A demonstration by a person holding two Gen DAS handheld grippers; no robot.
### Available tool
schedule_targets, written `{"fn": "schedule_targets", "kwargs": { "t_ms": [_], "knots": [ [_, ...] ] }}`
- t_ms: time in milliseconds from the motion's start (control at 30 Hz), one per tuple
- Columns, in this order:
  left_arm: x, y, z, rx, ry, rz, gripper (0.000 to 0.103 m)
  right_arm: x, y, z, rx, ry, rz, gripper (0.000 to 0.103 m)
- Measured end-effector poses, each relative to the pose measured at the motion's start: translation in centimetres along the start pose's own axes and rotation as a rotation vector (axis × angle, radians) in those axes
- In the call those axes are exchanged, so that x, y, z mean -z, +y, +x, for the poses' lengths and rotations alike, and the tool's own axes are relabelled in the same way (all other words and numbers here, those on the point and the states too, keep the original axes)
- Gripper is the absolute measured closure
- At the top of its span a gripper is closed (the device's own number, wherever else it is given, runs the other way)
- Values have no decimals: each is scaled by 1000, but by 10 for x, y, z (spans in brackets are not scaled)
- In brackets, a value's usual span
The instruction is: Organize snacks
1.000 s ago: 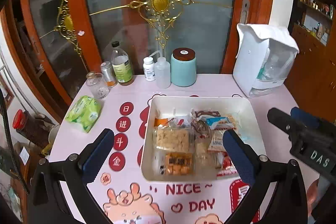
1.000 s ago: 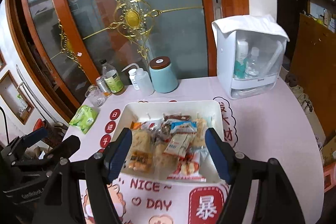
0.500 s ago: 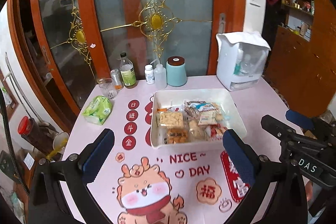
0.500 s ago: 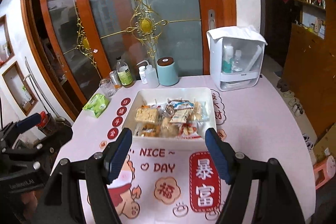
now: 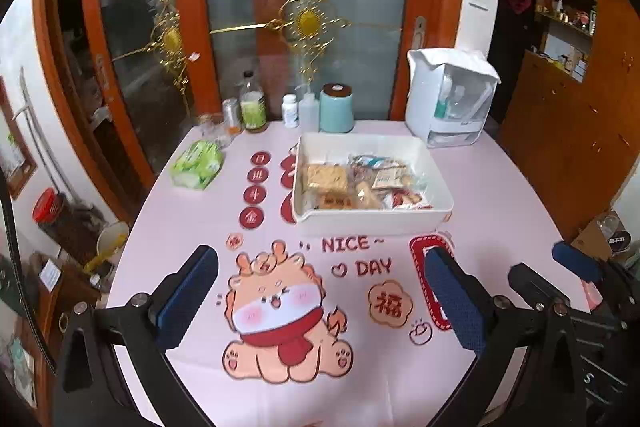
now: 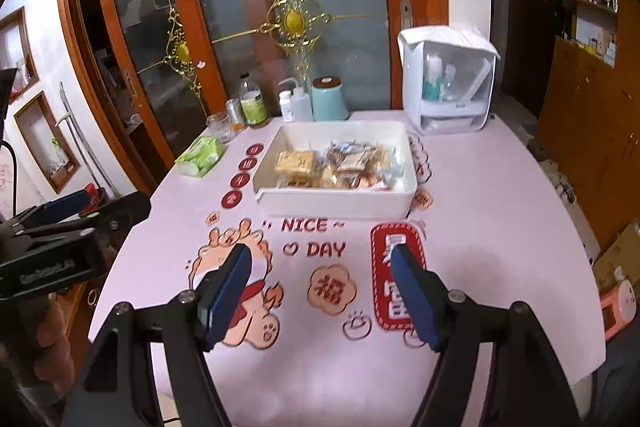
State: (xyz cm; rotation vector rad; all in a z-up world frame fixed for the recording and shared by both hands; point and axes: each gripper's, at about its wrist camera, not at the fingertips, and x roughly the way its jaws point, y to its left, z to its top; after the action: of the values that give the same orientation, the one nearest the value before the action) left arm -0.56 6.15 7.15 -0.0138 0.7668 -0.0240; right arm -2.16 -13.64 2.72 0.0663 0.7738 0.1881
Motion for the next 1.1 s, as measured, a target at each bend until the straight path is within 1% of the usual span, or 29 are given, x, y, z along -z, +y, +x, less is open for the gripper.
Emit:
{"fn": "schedule_targets", "kwargs": {
  "t_ms": [133,300,433,500,633,1100],
  "knots": [
    [17,4,1,-29,25,-14,0,6,2,-1,24,-3,-6,30],
    [33,6,8,-42,63,-29,0,2,-2,4,20,3,19,30],
    [39,1,16,-28,107,-33,0,1,0,9,12,16,6,30],
    [41,0,19,-40,118,-31,0,1,1,14,7,29,-4,30],
    [39,-2,23,-51,117,-34,0,1,1,22,-6,51,-10,30],
    [39,-7,30,-68,128,-32,1,-1,-9,27,-9,53,-19,30]
  ]
}}
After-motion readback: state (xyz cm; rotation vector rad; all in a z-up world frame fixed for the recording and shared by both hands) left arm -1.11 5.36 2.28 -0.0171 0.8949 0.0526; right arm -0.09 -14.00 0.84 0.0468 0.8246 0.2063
